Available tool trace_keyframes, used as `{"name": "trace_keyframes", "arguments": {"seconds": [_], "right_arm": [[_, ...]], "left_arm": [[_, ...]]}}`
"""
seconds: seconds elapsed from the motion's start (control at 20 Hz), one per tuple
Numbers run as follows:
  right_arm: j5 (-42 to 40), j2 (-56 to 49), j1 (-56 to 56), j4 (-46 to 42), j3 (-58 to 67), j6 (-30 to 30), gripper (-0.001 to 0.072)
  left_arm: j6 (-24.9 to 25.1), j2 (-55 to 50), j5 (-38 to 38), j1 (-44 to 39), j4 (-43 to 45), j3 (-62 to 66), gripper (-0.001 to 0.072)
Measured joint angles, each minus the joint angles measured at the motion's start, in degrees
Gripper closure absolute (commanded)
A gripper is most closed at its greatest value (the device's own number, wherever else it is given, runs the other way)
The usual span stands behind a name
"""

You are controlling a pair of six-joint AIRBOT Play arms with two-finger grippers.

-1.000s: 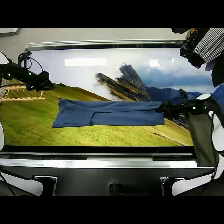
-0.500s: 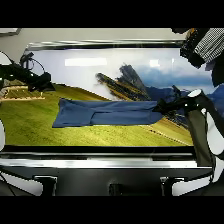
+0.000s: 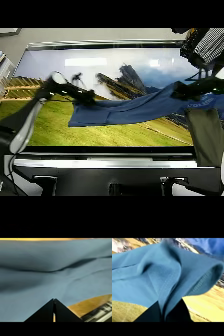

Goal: Fold the clothes and pants, and hang the long-sleeved shirts on hangers.

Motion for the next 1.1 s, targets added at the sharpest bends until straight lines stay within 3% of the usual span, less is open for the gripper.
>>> {"name": "trace_keyframes", "arguments": {"seconds": [0.3,0.55,0.85,1.1], "right_arm": [[2.03,6.93,0.0,-2.43,1.66,2.45,0.0686],[2.86,9.38,0.0,-2.71,1.86,3.08,0.0686],[2.89,9.92,0.0,-2.16,1.86,2.6,0.0686],[2.45,9.94,0.11,0.87,1.86,-0.13,0.0686]], "left_arm": [[-1.38,-7.52,15.56,-14.71,-16.5,-0.48,0.0694],[-3.78,-14.95,21.64,-22.34,-23.04,5.73,0.0695],[-7.17,-21.29,21.27,-26.23,-24.81,14.43,0.0695],[-7.39,-17.9,12.07,-21.94,-20.48,16.06,0.0695]]}}
